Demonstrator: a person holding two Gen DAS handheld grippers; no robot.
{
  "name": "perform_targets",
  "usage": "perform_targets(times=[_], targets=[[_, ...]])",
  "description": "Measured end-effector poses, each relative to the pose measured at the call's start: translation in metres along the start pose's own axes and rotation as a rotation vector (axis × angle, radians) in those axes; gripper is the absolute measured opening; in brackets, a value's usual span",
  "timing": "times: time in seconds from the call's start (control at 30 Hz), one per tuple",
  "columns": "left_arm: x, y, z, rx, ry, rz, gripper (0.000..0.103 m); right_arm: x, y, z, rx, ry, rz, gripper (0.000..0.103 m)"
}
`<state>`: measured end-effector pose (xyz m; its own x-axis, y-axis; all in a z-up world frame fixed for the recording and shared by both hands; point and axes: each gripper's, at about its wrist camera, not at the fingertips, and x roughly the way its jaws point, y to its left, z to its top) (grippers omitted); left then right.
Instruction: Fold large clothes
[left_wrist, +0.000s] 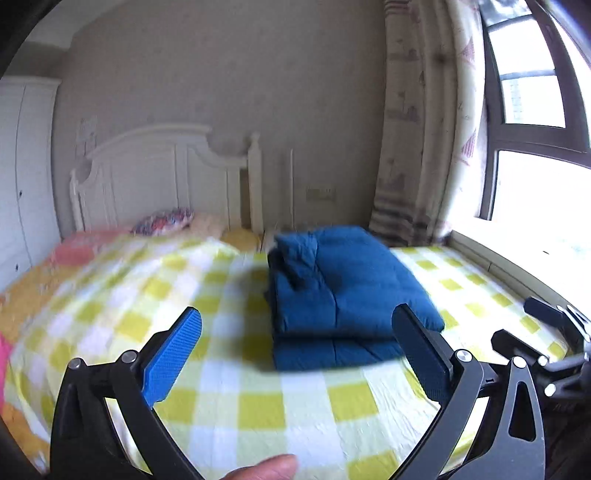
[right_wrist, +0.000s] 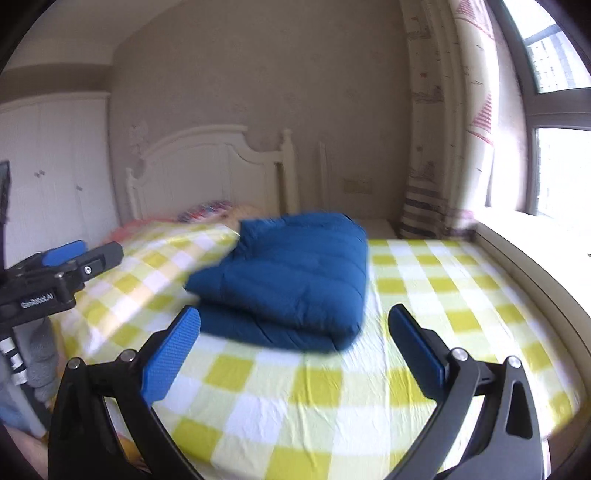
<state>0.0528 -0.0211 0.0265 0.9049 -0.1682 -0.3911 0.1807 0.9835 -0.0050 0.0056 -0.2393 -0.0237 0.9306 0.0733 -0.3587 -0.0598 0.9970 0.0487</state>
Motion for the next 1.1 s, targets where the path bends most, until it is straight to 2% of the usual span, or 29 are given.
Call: perform_targets(times=[0.1,0.4,1.1], targets=[[0.005,-0.006,-0.016,0.016,0.039,-0.006,0.099,0.002,0.001,-0.009,-0.007,0.003,-0.028,0.101],[0.002,-0.001,-0.038,0.001,0.066,0.010,0.099,0.007,0.004,-0.013,-0.003,0.002,-0.037,0.101],[0.000,-0.002,-0.043,0.016,0.056,0.019,0.099,0.008,0.006,-0.015,-0.003,0.005,-0.036,0.101]])
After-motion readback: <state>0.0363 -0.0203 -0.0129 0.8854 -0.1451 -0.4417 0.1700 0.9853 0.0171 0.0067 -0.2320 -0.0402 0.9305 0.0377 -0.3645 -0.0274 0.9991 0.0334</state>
